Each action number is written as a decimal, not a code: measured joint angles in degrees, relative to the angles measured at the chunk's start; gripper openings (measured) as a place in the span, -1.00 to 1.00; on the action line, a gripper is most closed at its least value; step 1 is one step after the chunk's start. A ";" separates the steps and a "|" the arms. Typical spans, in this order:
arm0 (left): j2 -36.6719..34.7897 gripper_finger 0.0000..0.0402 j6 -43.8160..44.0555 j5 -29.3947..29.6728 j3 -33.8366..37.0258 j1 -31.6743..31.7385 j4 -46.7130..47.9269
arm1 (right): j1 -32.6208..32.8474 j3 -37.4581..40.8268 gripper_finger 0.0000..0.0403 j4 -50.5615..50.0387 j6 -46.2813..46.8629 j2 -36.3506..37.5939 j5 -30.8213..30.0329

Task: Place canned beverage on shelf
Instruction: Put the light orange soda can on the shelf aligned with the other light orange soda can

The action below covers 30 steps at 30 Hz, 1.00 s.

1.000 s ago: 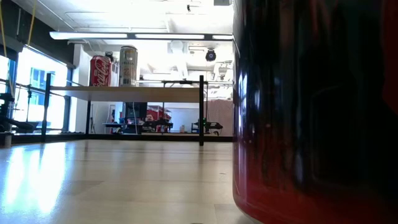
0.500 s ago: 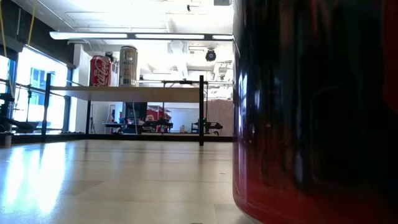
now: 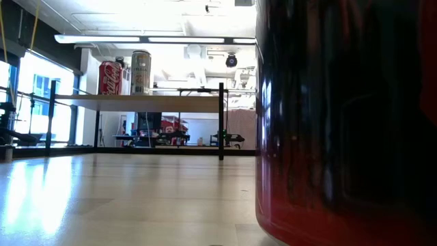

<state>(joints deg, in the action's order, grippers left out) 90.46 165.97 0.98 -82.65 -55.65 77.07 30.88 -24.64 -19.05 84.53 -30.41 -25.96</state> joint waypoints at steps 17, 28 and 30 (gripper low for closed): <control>-9.06 0.01 -29.17 9.54 0.17 19.69 12.71 | 0.01 -0.01 0.99 0.00 0.00 0.02 -0.01; -9.04 0.01 -54.16 15.31 0.17 37.53 12.94 | 0.00 0.00 0.99 0.00 0.00 0.00 -0.01; -8.47 0.01 -57.43 15.44 0.18 40.09 12.99 | 0.00 0.00 0.99 0.00 0.00 0.00 -0.02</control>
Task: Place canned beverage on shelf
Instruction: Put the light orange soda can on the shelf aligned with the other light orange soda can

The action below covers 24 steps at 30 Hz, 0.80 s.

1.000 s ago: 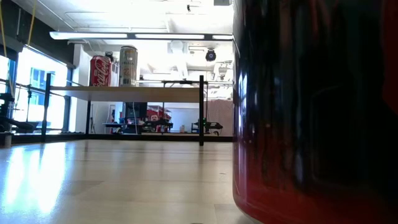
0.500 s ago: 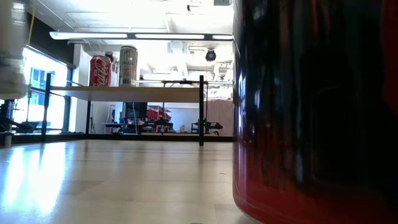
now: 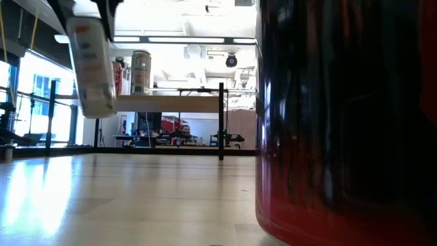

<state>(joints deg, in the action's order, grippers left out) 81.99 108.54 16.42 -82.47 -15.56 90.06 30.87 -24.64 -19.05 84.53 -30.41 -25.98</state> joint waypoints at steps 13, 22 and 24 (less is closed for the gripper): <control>4.75 0.01 -14.28 -6.01 0.10 13.71 -4.57 | 0.02 0.00 0.99 0.00 0.00 0.01 0.00; 4.94 0.01 -18.34 -7.63 0.48 18.19 -8.63 | 0.00 0.00 0.99 0.00 0.00 0.02 0.00; 5.22 0.01 -18.82 -7.98 1.72 18.76 -9.92 | 0.00 0.00 0.99 0.00 0.00 0.00 0.01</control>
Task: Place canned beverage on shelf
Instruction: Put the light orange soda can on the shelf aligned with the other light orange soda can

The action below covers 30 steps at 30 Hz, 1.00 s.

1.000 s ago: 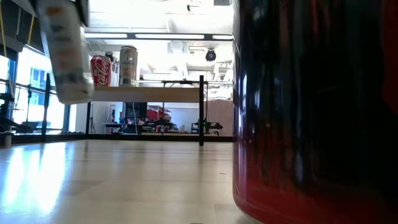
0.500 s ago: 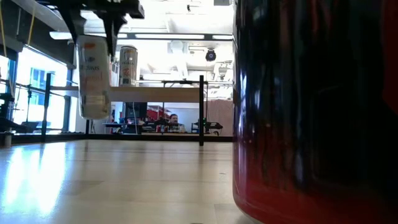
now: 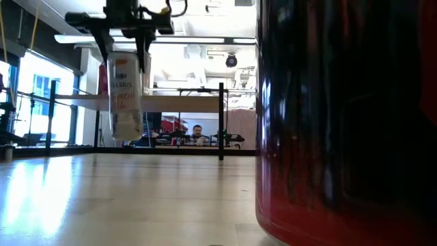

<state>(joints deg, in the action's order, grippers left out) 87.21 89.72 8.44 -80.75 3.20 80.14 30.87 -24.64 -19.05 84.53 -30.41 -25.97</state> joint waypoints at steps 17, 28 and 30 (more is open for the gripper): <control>-0.06 0.01 -5.12 -5.99 7.91 7.16 -6.82 | 0.01 -0.01 0.99 0.00 0.00 0.01 0.00; -0.23 0.09 -5.44 -5.83 9.05 7.76 -7.09 | 0.00 0.00 0.99 0.00 0.00 0.02 0.00; -0.21 0.11 -5.41 -5.42 9.05 7.74 -7.09 | 0.00 0.00 0.99 0.00 0.00 0.02 -0.01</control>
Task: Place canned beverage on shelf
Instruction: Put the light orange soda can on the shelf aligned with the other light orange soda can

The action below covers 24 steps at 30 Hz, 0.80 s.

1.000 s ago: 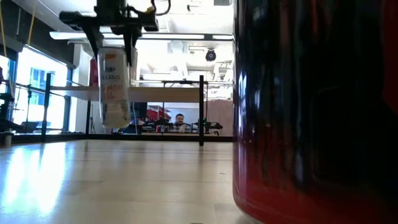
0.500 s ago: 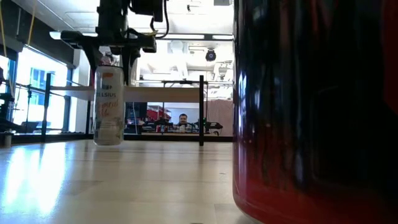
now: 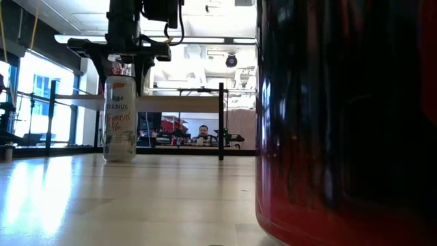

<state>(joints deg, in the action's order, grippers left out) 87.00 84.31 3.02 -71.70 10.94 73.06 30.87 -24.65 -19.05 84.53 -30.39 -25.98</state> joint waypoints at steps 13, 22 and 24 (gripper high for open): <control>0.07 0.18 0.02 0.57 0.09 -0.02 0.02 | 0.01 0.00 0.99 0.00 0.00 0.00 0.00; 0.22 0.32 -0.01 0.64 0.27 -0.02 0.09 | 0.00 -0.01 0.99 0.00 0.00 -0.02 0.00; 0.26 0.36 0.00 0.44 0.31 -0.02 0.15 | 0.00 0.00 0.99 0.00 0.00 -0.02 0.00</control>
<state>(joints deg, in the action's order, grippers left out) 87.26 84.31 3.46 -71.40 10.92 73.21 30.88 -24.65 -19.05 84.53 -30.41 -25.97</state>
